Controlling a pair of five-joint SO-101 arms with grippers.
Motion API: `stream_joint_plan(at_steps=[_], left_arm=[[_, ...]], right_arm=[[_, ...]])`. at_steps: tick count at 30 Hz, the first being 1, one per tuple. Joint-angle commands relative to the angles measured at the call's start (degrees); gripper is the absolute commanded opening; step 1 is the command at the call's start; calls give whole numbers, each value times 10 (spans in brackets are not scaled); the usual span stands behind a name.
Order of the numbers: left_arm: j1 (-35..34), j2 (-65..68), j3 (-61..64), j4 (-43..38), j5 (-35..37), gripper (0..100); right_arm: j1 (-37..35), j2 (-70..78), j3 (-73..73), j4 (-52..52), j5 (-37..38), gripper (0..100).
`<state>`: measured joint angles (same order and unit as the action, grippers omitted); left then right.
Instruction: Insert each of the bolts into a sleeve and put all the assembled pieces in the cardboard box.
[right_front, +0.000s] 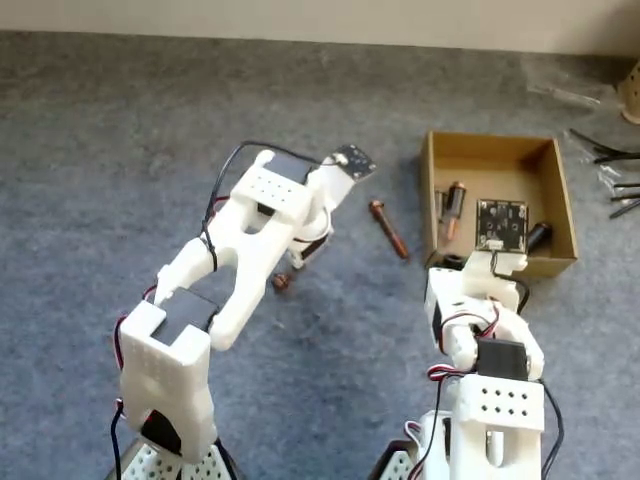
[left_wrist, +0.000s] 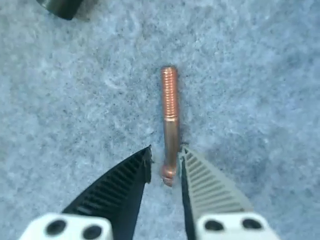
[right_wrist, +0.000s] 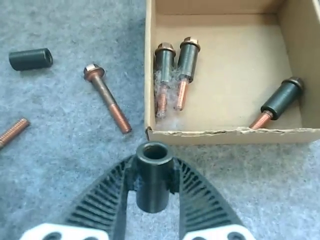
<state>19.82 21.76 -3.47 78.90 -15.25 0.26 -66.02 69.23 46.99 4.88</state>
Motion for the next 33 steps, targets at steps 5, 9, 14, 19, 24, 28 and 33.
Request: stream_joint_plan(at_steps=[5, 9, 14, 19, 24, 28, 33], left_arm=[[22, -6, -22, 17, 6, 111], [18, -5, -19, 16, 5, 109], [20, -5, 14, 16, 5, 109], [22, -4, 47, -1, 5, 111], [22, -4, 62, -18, 5, 112], [22, -4, 64, -36, 4, 112], [22, 43, 47, -55, 6, 112]], right_arm=[[3, -10, -5, -14, 0, 4], [3, -10, -5, -14, 0, 4], [3, -10, -5, -14, 0, 4], [3, -10, -5, -14, 0, 4], [3, -10, -5, -14, 0, 4], [3, -10, -5, -14, 0, 4], [3, -10, -5, -14, 1, 4]])
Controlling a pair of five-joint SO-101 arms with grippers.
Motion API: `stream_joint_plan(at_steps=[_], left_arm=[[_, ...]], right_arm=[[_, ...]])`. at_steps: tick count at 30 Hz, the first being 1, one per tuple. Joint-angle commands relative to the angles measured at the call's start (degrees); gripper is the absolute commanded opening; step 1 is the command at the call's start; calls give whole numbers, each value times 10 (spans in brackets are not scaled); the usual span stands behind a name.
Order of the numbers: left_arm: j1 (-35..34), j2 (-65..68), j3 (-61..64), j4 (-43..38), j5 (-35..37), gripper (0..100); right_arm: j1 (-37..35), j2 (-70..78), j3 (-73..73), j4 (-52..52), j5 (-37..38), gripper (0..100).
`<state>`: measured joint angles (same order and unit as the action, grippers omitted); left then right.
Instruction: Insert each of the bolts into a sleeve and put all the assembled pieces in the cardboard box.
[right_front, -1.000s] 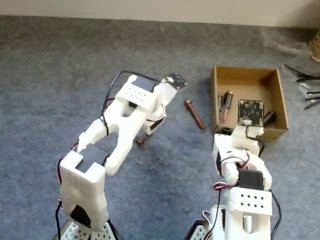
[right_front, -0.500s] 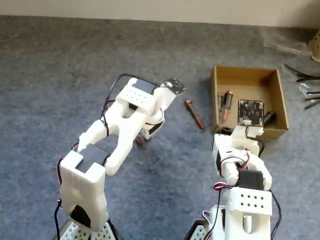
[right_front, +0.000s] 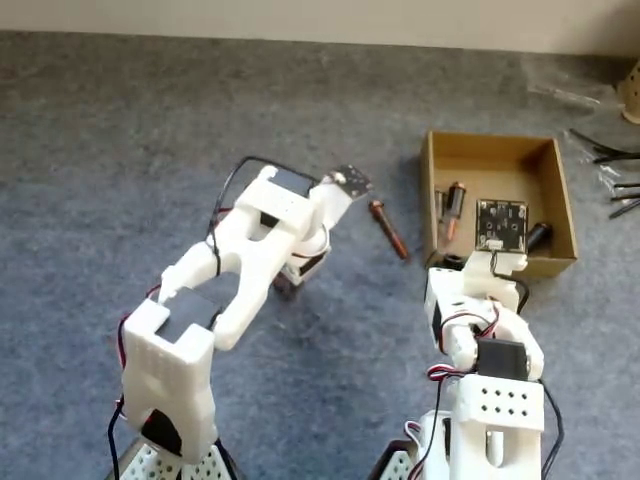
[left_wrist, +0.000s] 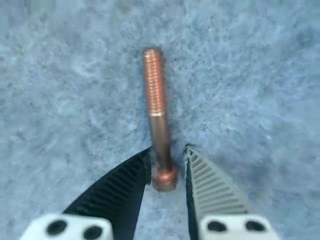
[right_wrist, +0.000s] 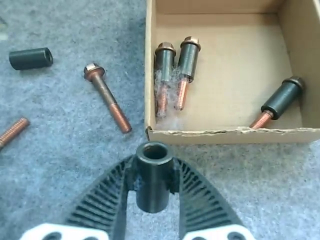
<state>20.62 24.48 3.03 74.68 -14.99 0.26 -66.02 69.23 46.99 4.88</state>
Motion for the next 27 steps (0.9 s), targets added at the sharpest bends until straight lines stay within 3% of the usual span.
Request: stream_joint_plan(at_steps=[1, 6, 11, 22, 27], left_arm=[[14, 31, -27, -11, 4, 110], [9, 84, -84, 2, 64, 106], [10, 91, -123, 47, 65, 39], [9, 90, -147, 96, -68, 4], [9, 89, -156, 96, -11, 4]], right_arm=[[4, -10, -5, -14, 1, 4], [4, -10, -4, -14, 1, 4], [4, -10, -4, -14, 1, 4], [3, -10, -4, -14, 1, 4], [3, -10, -4, -14, 1, 4]])
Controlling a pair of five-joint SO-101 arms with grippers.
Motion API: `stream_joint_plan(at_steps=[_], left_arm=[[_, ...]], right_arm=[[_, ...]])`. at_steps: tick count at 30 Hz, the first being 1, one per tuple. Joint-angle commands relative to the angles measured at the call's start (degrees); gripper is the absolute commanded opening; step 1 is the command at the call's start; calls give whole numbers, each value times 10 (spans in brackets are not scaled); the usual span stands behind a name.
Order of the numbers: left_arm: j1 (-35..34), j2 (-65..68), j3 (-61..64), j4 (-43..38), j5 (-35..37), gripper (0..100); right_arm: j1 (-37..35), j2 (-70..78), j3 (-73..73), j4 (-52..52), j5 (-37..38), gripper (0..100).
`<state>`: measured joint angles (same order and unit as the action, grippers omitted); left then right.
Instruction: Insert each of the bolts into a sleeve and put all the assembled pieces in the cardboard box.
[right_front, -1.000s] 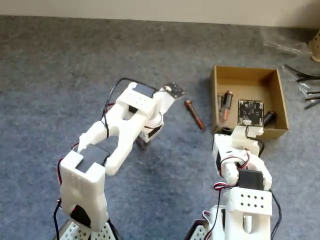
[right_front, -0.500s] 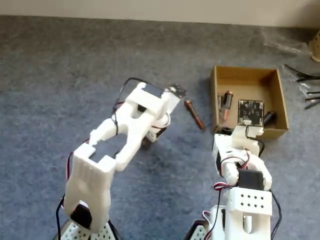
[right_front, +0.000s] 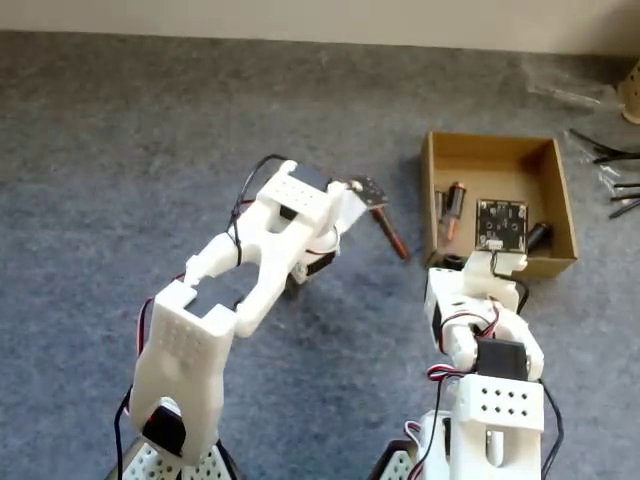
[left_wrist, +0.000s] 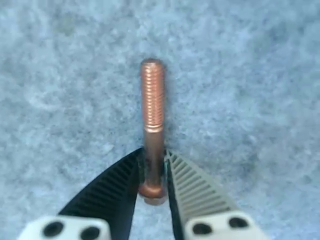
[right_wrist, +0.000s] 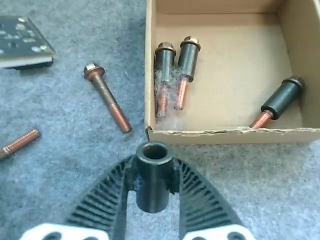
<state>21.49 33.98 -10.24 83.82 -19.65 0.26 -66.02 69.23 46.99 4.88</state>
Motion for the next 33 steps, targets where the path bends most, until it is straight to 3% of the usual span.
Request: stream_joint_plan(at_steps=[1, 4, 12, 15, 18, 21, 26, 33], left_arm=[[0, -6, -29, 4, 58, 4], [0, -6, -46, 4, 148, 4], [-60, -6, -113, 4, 491, 4], [-71, -5, -115, 4, 549, 4], [-69, -4, -111, 4, 548, 4], [-68, -3, -110, 4, 500, 4], [-68, -6, -116, 56, 340, 4], [-79, -6, -114, 157, -94, 4]], right_arm=[[3, -10, -4, -14, 1, 4], [3, -10, -4, -14, 1, 4], [3, -10, -4, -14, 1, 4], [3, -10, -4, -14, 1, 4], [3, -10, -4, -14, 1, 4], [3, -10, -4, -14, 1, 4], [3, -10, -4, -14, 1, 4], [3, -10, -4, -14, 1, 4]])
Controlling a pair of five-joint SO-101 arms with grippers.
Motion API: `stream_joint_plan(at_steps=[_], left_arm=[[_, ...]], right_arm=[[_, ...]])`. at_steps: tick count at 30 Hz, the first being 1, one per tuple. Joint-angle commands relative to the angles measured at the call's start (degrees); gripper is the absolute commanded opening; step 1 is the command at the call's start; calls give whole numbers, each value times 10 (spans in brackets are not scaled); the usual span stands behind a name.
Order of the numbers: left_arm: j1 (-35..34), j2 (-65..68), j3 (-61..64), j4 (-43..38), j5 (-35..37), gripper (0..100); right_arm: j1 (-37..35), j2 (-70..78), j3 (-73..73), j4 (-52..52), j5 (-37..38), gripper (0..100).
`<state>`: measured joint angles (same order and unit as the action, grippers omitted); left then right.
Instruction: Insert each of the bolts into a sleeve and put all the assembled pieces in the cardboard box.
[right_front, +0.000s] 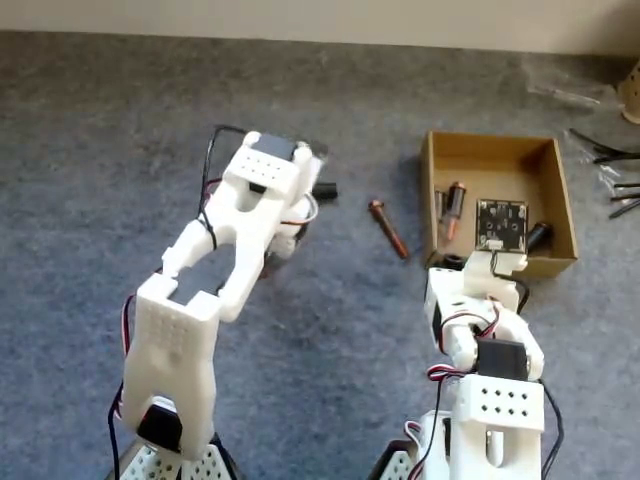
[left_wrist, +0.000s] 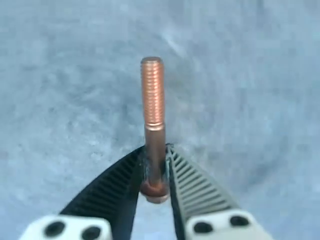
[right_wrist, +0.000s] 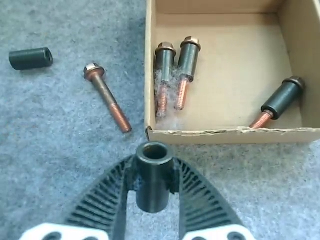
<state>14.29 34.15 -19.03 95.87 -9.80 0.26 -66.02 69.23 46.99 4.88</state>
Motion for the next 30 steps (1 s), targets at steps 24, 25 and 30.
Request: stream_joint_plan(at_steps=[24, 25, 30], left_arm=[[-55, -2, -4, 38, -906, 4], [-57, -2, -6, 38, -911, 4], [-60, -1, -2, 10, -909, 5]], right_arm=[[3, -10, -3, -14, 1, 4], [3, -10, -3, -14, 1, 4], [3, -10, -3, -15, 1, 4]])
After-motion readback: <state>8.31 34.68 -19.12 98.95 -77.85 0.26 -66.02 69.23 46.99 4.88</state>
